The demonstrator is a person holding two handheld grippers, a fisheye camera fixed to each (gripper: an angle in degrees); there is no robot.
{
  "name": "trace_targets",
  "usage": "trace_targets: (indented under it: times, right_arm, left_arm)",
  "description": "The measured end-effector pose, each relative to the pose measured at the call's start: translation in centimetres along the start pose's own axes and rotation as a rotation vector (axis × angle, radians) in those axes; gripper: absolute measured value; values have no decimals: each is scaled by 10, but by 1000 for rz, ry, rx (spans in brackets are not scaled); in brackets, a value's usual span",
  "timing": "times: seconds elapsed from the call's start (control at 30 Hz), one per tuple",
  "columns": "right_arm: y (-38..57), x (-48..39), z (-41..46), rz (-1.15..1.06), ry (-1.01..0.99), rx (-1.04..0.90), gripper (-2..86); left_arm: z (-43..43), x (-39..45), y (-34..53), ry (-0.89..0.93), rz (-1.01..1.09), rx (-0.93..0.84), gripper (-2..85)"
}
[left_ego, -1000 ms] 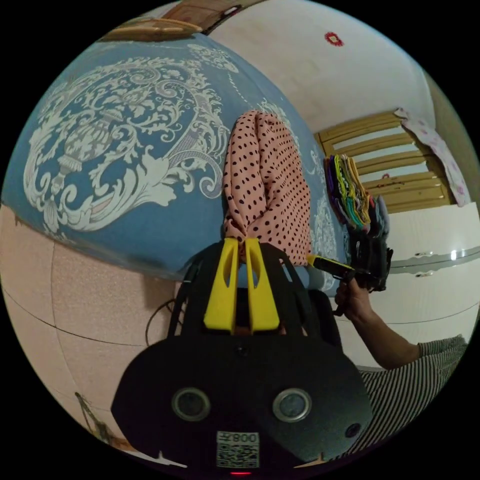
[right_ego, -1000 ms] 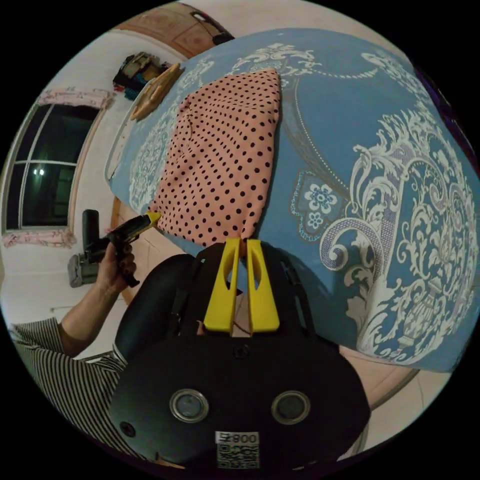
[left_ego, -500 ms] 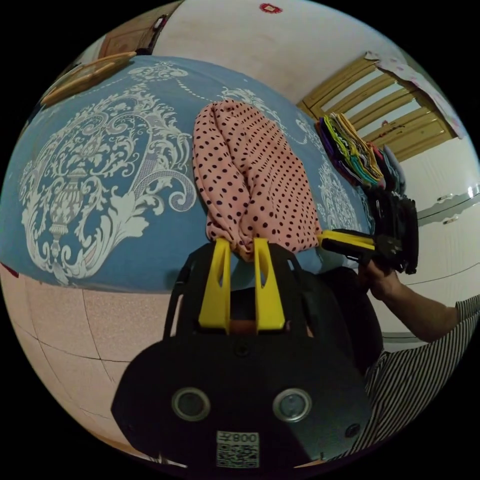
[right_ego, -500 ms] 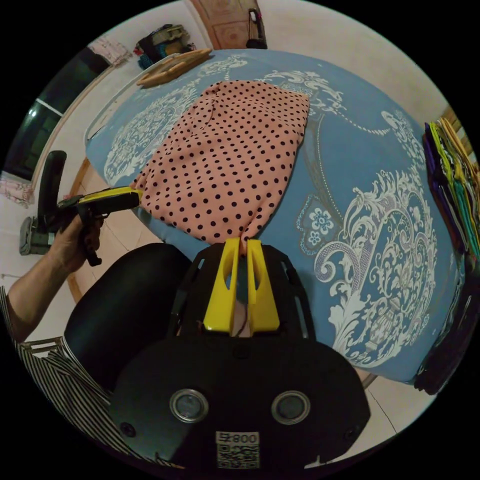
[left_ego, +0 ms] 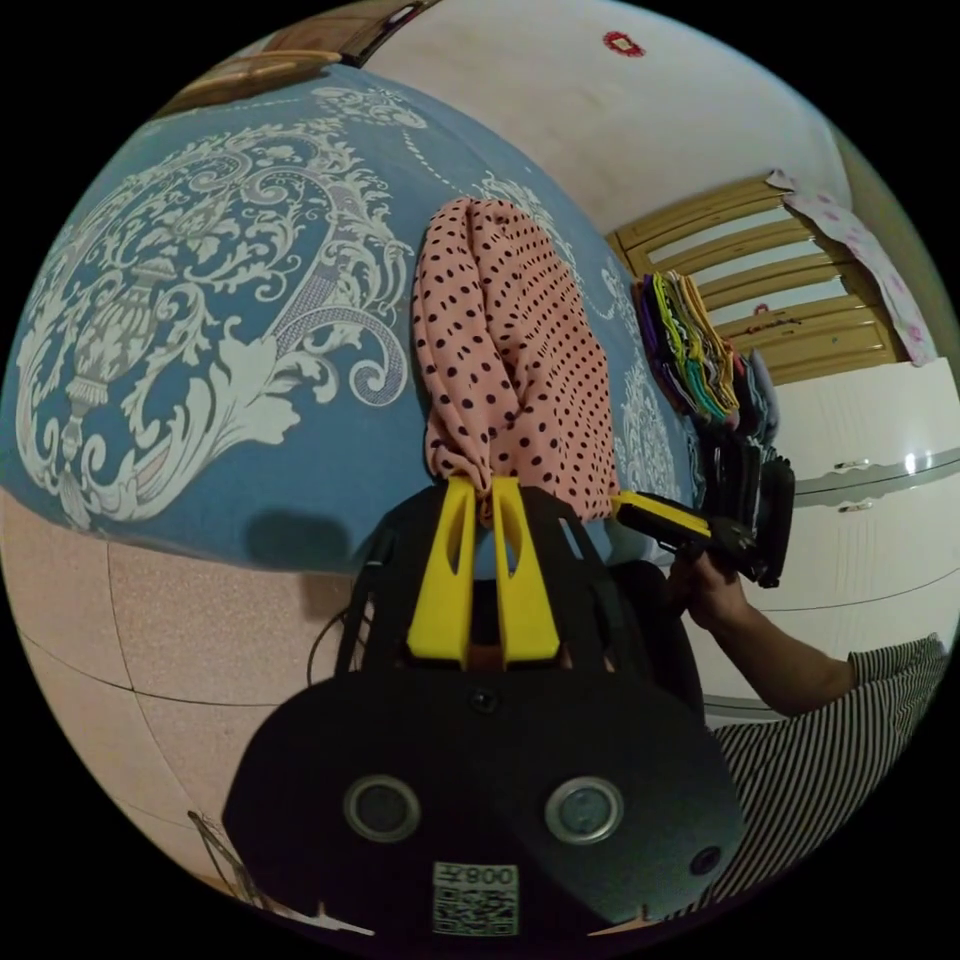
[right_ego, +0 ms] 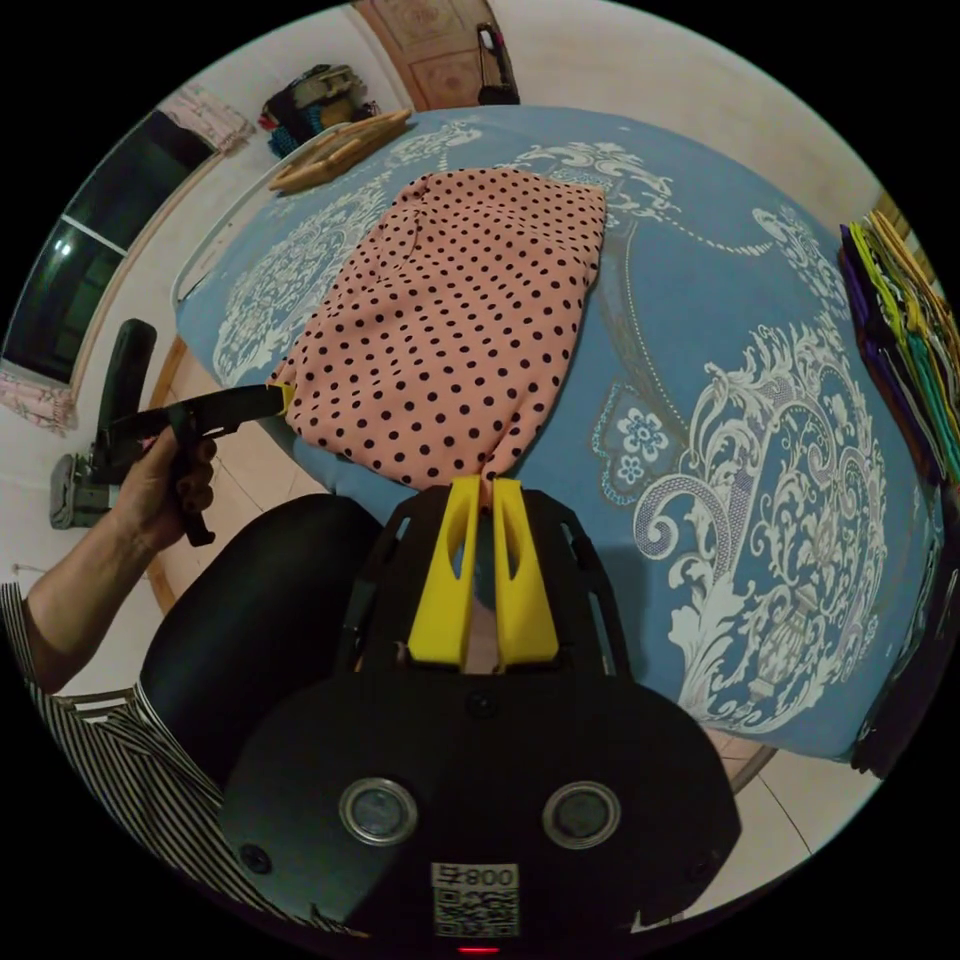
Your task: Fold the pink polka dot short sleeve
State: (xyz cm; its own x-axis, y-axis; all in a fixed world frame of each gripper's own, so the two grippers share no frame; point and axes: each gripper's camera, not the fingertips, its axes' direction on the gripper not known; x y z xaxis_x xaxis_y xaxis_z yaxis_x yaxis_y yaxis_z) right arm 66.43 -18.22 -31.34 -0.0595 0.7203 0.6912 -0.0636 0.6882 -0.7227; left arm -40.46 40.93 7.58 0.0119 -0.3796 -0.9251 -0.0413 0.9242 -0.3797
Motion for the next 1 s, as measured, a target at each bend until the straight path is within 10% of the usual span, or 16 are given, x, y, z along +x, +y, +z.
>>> trace_targets:
  times: [1.0]
  right_arm:
    - [49,184,-19,337,-508,-31,12]
  left_arm:
    - [-48,34,8,173,-14,-41,30]
